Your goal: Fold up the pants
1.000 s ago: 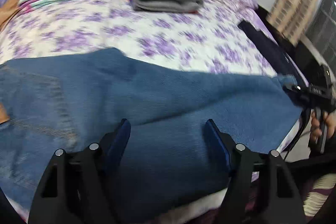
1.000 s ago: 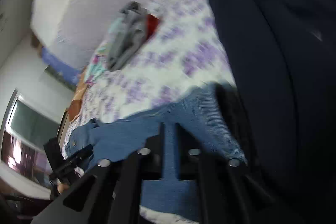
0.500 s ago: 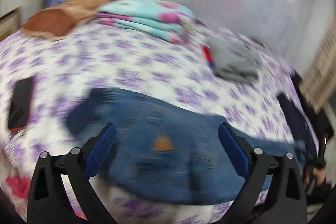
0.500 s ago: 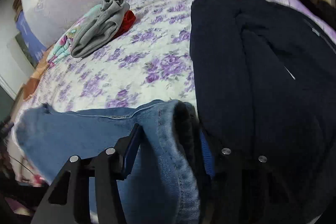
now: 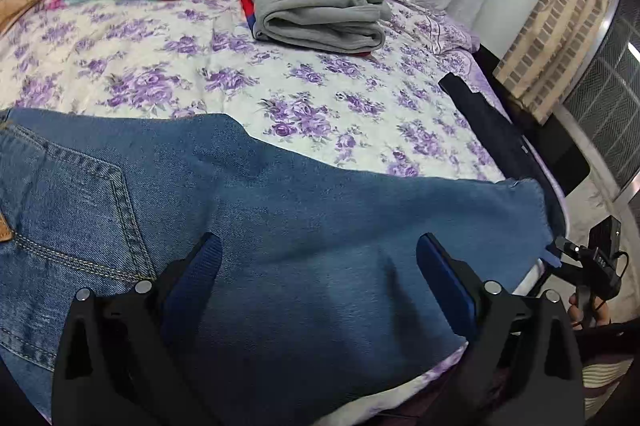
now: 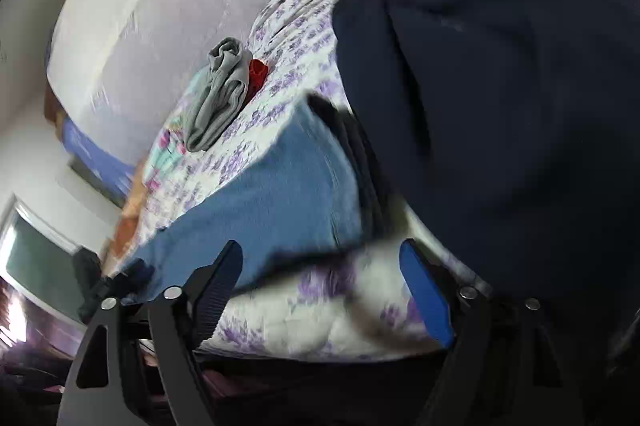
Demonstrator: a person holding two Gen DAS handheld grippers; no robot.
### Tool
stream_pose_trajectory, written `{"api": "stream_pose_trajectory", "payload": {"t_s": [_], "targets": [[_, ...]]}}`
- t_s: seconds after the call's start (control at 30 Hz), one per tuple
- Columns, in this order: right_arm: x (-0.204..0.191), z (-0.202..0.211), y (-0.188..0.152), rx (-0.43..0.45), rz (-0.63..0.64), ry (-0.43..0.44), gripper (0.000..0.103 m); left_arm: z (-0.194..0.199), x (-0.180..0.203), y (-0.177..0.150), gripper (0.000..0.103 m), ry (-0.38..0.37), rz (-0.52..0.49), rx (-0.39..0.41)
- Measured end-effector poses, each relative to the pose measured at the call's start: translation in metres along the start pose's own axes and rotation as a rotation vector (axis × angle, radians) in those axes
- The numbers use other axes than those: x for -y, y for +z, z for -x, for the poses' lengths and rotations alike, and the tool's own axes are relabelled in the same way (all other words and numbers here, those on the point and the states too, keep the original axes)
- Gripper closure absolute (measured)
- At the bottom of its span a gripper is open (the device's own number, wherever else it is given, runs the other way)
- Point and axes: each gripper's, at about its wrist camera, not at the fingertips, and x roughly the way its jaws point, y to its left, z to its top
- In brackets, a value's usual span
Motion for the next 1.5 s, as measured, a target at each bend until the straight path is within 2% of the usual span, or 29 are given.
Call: {"api": "stream_pose_trajectory", "payload": {"t_s": [0.1, 0.23, 0.3, 0.37, 0.4, 0.43, 0.47, 0.5, 0.57, 0.67, 0.77, 0.87, 0.93, 1.0, 1.03, 1.1, 1.13, 1.17, 1.2, 1.4, 1.5], "targets": [[0.008, -0.002, -0.003, 0.066, -0.057, 0.065, 0.023, 0.001, 0.002, -0.001, 0.007, 0.012, -0.014, 0.001], [0.008, -0.009, -0.001, 0.054, -0.096, 0.109, 0.023, 0.007, 0.001, -0.003, 0.007, 0.009, -0.003, 0.007], [0.008, -0.015, 0.003, 0.053, -0.111, 0.117, 0.022, 0.008, -0.001, -0.004, 0.007, 0.005, 0.002, 0.013], [0.000, -0.020, 0.009, 0.075, -0.082, 0.086, 0.022, 0.006, 0.002, -0.004, 0.005, 0.017, -0.002, 0.020], [-0.006, -0.022, 0.011, 0.087, -0.055, 0.072, 0.028, 0.005, 0.003, -0.004, 0.005, 0.024, -0.004, 0.022], [-0.012, -0.026, 0.013, 0.083, -0.034, 0.059, 0.041, 0.003, 0.004, -0.005, 0.005, 0.034, -0.007, 0.021], [-0.016, -0.031, 0.014, 0.060, -0.029, 0.101, 0.082, 0.003, 0.004, -0.005, 0.005, 0.037, -0.011, 0.019], [-0.021, -0.033, 0.014, 0.032, -0.011, 0.135, 0.084, 0.004, 0.004, -0.005, 0.005, 0.037, -0.013, 0.019], [-0.039, -0.033, 0.011, 0.043, 0.090, 0.088, 0.084, 0.006, 0.003, -0.006, 0.005, 0.029, -0.020, 0.023], [-0.056, -0.031, 0.015, 0.068, 0.128, 0.068, 0.085, 0.010, 0.001, -0.008, 0.005, 0.019, -0.021, 0.031], [-0.105, -0.032, 0.020, 0.072, 0.264, 0.102, 0.086, 0.016, -0.001, -0.009, 0.005, 0.005, -0.004, 0.042], [-0.177, -0.049, 0.013, 0.017, 0.470, 0.191, 0.088, 0.027, -0.007, -0.009, 0.005, -0.006, 0.029, 0.064], [-0.221, -0.075, -0.004, -0.073, 0.607, 0.249, 0.089, 0.039, -0.013, -0.012, 0.005, -0.003, 0.060, 0.092], [-0.251, -0.113, -0.029, -0.212, 0.715, 0.262, 0.088, 0.049, -0.020, -0.014, 0.005, -0.004, 0.088, 0.114], [-0.261, -0.138, -0.049, -0.316, 0.776, 0.238, 0.087, 0.054, -0.024, -0.016, 0.005, 0.005, 0.099, 0.125], [-0.262, -0.180, -0.083, -0.463, 0.857, 0.138, 0.082, 0.066, -0.033, -0.022, 0.005, 0.016, 0.126, 0.143], [-0.261, -0.183, -0.088, -0.455, 0.878, 0.127, 0.080, 0.069, -0.035, -0.023, 0.005, 0.020, 0.131, 0.149], [-0.263, -0.178, -0.088, -0.433, 0.899, 0.150, 0.066, 0.074, -0.038, -0.025, 0.005, 0.025, 0.136, 0.155], [-0.267, -0.169, -0.087, -0.425, 0.917, 0.195, 0.057, 0.077, -0.040, -0.027, 0.005, 0.031, 0.136, 0.159], [-0.286, -0.122, -0.078, -0.320, 0.990, 0.332, 0.056, 0.075, -0.045, -0.027, 0.005, 0.044, 0.154, 0.164], [-0.286, -0.126, -0.071, -0.312, 0.963, 0.305, 0.058, 0.074, -0.044, -0.028, 0.005, 0.041, 0.152, 0.164]]}}
